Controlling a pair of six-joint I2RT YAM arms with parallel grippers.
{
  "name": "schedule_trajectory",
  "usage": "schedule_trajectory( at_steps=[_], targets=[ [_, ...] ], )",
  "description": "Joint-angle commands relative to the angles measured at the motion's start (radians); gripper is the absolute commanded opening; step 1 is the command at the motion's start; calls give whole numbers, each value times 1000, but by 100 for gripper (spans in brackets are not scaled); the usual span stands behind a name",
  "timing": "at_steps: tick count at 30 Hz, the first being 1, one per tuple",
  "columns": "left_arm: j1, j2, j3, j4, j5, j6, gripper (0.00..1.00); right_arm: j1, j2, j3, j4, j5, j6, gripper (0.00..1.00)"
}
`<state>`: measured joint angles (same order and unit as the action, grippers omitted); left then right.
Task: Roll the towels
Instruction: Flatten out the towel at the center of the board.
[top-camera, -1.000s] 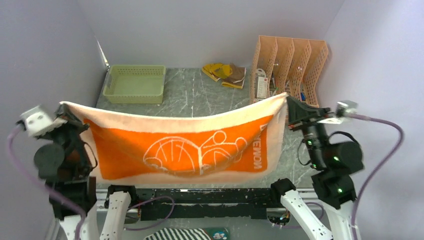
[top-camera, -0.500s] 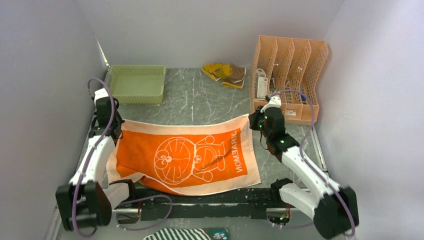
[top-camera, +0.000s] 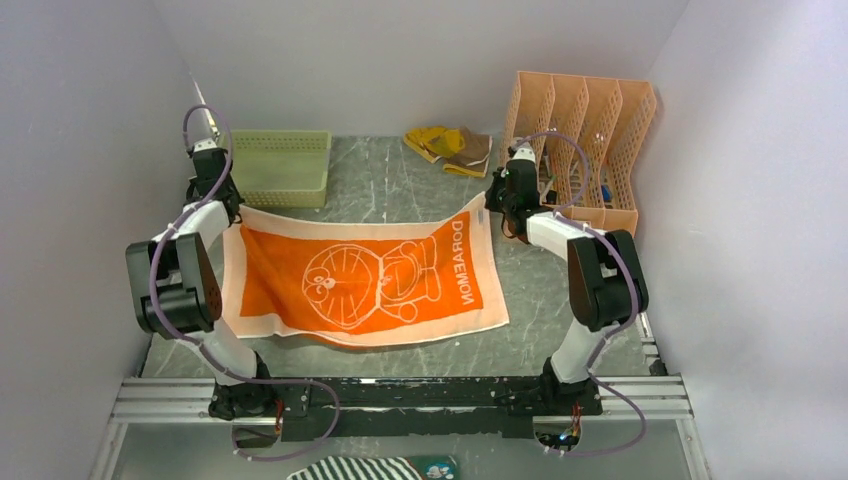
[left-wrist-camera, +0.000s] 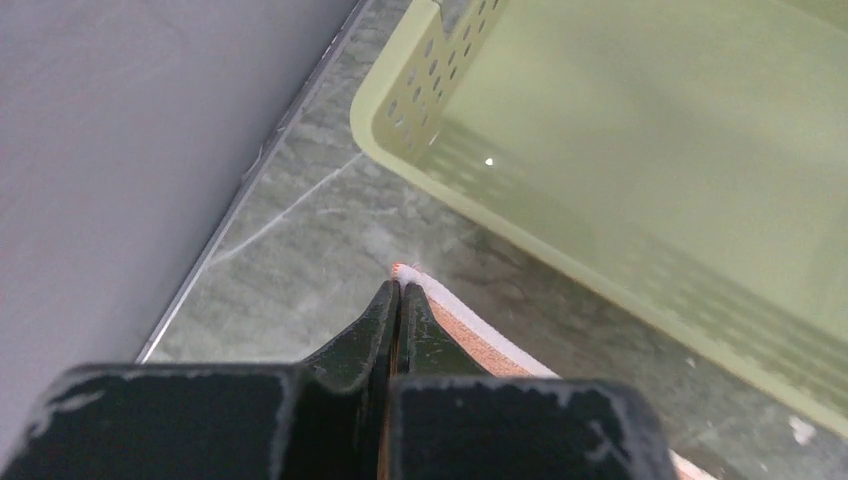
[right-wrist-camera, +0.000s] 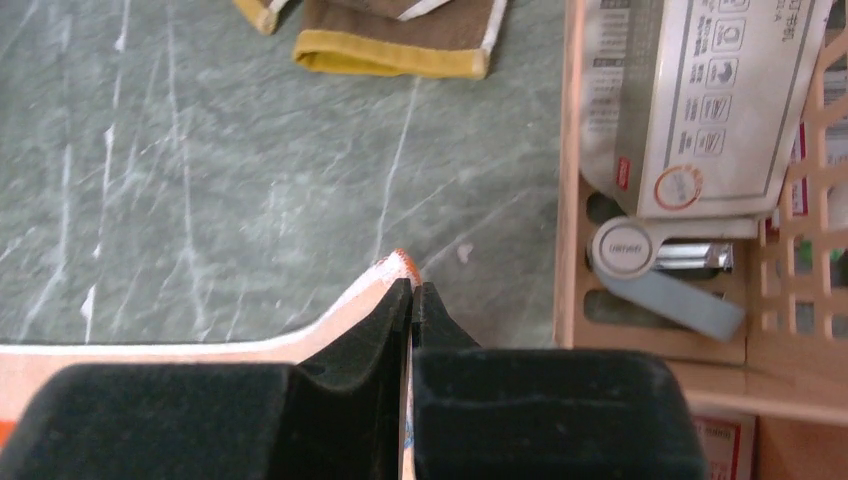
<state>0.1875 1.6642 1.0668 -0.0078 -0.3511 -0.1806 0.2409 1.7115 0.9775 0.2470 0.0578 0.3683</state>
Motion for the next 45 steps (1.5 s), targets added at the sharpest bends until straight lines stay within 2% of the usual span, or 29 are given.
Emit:
schedule_trajectory(
  at_steps=[1,4,10,18,19,21,22,24,28,30,31,35,38,45],
  targets=[
    [47,96,109,47,89,39,7,-39,94,118,25,-27,-45,0],
    [58,167,180,-12,117,68,7,-45,142,186,0,2,-81,0],
    [113,262,213,-76,184,70,7,-88,183,243,-26,26,-100,0],
    [147,276,237,-96,311,32,7,-101,225,342,-102,-15,-113,0],
    [148,268,249,-107,317,28,9,-102,218,350,-107,-25,-115,4],
    [147,241,270,-131,342,25,19,-102,206,370,-120,-49,-115,21],
    [147,232,277,-137,351,23,28,-102,201,382,-126,-65,-115,32],
    [148,198,293,-145,360,20,44,-99,191,412,-142,-88,-114,49],
    [147,109,283,-93,361,-3,59,-74,190,485,-171,-110,-125,64],
    [145,84,274,-54,411,0,74,-44,203,527,-191,-92,-147,68],
    [140,90,288,-57,440,9,78,-29,211,547,-203,-80,-157,69],
    [90,180,399,-167,456,75,80,33,256,604,-235,-66,-171,71],
    [52,220,435,-191,485,96,81,69,272,612,-241,-64,-168,71],
    [-132,335,594,-245,560,81,86,118,297,595,-244,-65,-158,72]
  ],
)
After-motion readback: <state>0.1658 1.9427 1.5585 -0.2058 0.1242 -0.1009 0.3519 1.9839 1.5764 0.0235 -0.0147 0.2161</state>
